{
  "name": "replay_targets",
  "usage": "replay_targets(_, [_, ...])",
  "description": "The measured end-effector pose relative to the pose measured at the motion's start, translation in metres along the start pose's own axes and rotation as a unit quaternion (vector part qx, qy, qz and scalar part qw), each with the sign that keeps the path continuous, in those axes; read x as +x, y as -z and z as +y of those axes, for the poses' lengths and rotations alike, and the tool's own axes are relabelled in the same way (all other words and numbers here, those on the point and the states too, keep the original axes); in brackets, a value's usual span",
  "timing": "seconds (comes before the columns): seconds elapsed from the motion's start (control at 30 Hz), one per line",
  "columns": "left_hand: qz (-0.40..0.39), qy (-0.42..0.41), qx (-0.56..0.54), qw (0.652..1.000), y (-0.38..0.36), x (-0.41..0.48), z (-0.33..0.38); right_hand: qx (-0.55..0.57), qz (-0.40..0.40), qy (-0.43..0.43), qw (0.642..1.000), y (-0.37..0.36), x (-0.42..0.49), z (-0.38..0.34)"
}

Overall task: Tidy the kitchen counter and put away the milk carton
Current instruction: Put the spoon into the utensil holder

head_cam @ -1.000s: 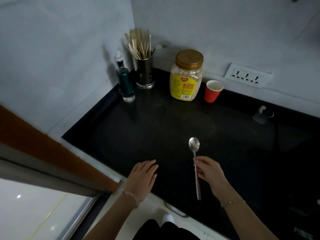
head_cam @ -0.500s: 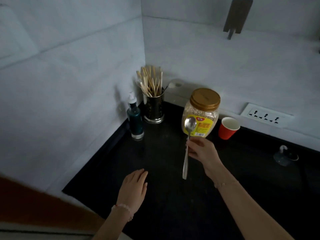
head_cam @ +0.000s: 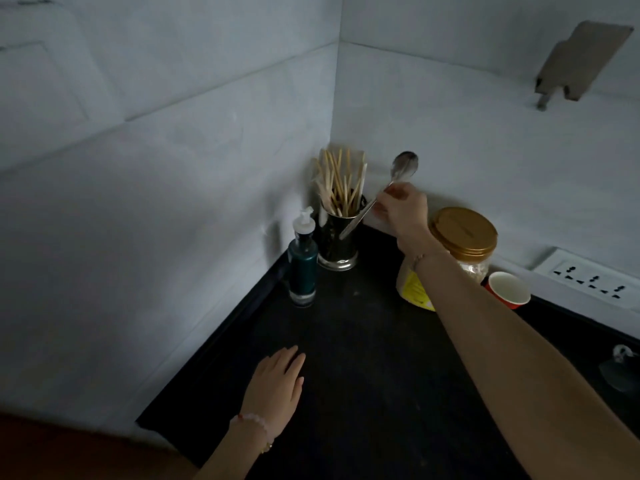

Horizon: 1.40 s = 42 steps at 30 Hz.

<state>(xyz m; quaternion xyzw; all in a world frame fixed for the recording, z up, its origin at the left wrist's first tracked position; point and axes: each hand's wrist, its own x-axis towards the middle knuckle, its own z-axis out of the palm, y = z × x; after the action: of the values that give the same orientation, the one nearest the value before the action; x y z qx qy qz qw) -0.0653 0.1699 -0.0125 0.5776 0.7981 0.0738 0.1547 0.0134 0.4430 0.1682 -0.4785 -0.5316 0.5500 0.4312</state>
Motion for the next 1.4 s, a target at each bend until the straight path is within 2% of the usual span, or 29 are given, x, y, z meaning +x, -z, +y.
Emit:
replay_targets(0.17, [-0.001,-0.009,0.008,1.000,0.001,0.008,-0.005,-0.034,0.026,0.038,0.998,-0.019,0.031,-0.011])
replay_targets(0.3, [-0.007,0.000,0.021,1.000,0.005,0.011,-0.008,-0.104,0.044,0.066,0.991,-0.027,0.042,-0.004])
replay_targets(0.43, [-0.008,-0.009,0.011,1.000,0.000,0.013,-0.008,-0.273,0.017,0.101,0.957,-0.031,0.042,0.006])
replay_targets(0.57, [-0.013,0.001,0.027,1.000,0.006,0.013,-0.005,-0.342,-0.029,0.109,0.933,-0.035,0.035,0.012])
replay_targets(0.87, [-0.013,-0.003,0.033,0.999,0.005,0.012,-0.006,-0.347,-0.062,0.084,0.932,-0.029,0.027,0.036])
replay_targets(1.03, [-0.022,-0.001,0.055,0.998,0.000,0.011,-0.009,-0.302,-0.084,0.056,0.948,-0.024,0.029,0.052])
replay_targets(1.2, [-0.004,-0.008,0.040,0.999,0.001,0.011,-0.006,-0.262,-0.100,0.057,0.958,-0.016,0.028,0.057])
replay_targets(1.4, [-0.025,0.009,0.039,0.999,0.008,0.013,-0.002,-0.254,-0.101,0.071,0.959,0.007,0.008,0.065])
